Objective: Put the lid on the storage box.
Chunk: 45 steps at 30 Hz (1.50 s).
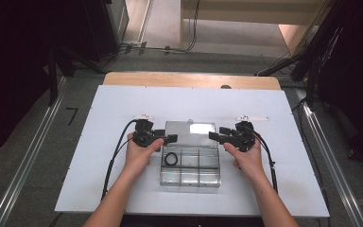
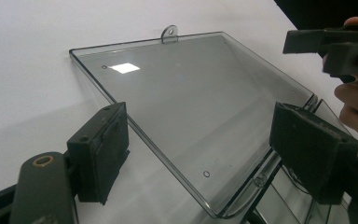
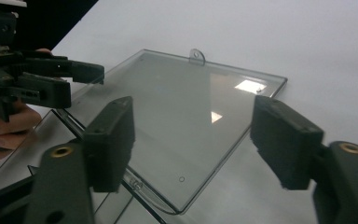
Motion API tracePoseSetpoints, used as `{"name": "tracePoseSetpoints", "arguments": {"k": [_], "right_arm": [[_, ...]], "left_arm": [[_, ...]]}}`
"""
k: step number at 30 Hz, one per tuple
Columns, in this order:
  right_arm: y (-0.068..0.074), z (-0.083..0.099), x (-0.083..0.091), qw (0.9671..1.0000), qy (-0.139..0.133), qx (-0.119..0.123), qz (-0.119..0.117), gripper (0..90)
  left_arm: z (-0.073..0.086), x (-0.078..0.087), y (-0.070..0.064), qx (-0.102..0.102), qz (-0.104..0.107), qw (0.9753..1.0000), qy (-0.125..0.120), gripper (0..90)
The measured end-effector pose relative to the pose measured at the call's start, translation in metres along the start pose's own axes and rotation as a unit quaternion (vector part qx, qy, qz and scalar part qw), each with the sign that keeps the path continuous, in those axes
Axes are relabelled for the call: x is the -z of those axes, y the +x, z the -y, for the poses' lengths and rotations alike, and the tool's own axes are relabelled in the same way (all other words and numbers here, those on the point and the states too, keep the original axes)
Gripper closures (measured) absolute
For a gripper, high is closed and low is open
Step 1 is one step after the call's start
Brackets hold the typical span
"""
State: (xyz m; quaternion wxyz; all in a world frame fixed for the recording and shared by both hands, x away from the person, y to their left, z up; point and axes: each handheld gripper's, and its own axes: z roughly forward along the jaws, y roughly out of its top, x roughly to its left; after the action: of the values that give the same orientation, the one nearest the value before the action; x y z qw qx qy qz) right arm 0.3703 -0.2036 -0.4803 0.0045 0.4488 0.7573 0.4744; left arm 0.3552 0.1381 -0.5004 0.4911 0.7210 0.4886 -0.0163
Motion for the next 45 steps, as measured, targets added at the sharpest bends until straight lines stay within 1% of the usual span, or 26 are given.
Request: {"name": "tracePoseSetpoints", "arguments": {"k": [5, 7, 9, 14, 15, 17, 20, 22, 25, 30, 34, 38, 41, 45], "right_arm": [[-0.003, 0.004, -0.008, 0.9996, 0.014, -0.022, 0.009, 32.7], [-0.005, 0.006, -0.009, 0.9995, 0.018, -0.023, 0.014, 32.9], [-0.007, 0.007, -0.011, 0.9993, 0.020, -0.029, 0.014, 32.9], [-0.007, 0.009, -0.015, 0.9989, 0.030, -0.033, 0.013, 33.6], [-0.007, 0.010, -0.016, 0.9990, 0.030, -0.030, 0.014, 33.7], [-0.007, 0.010, -0.017, 0.9988, 0.033, -0.034, 0.013, 34.0], [-0.006, 0.012, -0.019, 0.9986, 0.038, -0.035, 0.012, 34.0], [-0.007, 0.012, -0.020, 0.9986, 0.037, -0.037, 0.012, 34.3], [-0.008, 0.013, -0.020, 0.9985, 0.036, -0.040, 0.008, 35.1], [-0.009, 0.014, -0.019, 0.9984, 0.033, -0.046, 0.005, 37.8], [-0.010, 0.013, -0.018, 0.9983, 0.030, -0.050, 0.000, 39.7], [-0.010, 0.013, -0.017, 0.9984, 0.027, -0.049, -0.006, 43.1], [-0.009, 0.012, -0.015, 0.9986, 0.025, -0.045, -0.009, 45.7], [-0.007, 0.011, -0.013, 0.9988, 0.022, -0.041, -0.012, 48.9]], "left_arm": [[0.001, -0.001, 0.001, 0.004, -0.007, 1.0000, 0.002, 21.4], [0.001, -0.001, 0.001, 0.006, -0.007, 1.0000, 0.002, 22.8], [0.001, -0.001, 0.001, 0.008, -0.013, 0.9999, 0.004, 24.8], [0.001, -0.002, 0.003, 0.014, -0.019, 0.9997, 0.008, 27.8], [0.002, -0.002, 0.003, 0.015, -0.019, 0.9997, 0.009, 28.6], [0.002, -0.003, 0.004, 0.020, -0.018, 0.9996, 0.012, 29.2], [0.003, -0.005, 0.004, 0.021, -0.015, 0.9995, 0.017, 29.7], [0.004, -0.006, 0.003, 0.022, -0.012, 0.9995, 0.018, 31.2], [0.004, -0.006, 0.003, 0.023, -0.016, 0.9995, 0.013, 32.1], [0.004, -0.006, 0.004, 0.026, -0.008, 0.9996, 0.012, 33.7], [0.004, -0.005, 0.004, 0.023, -0.003, 0.9997, 0.009, 37.2], [0.003, -0.004, 0.003, 0.020, 0.003, 0.9998, 0.006, 40.5], [0.003, -0.003, 0.002, 0.018, 0.003, 0.9998, 0.002, 43.2], [0.001, 0.001, 0.001, 0.011, 0.001, 0.9999, -0.005, 47.8]]}}
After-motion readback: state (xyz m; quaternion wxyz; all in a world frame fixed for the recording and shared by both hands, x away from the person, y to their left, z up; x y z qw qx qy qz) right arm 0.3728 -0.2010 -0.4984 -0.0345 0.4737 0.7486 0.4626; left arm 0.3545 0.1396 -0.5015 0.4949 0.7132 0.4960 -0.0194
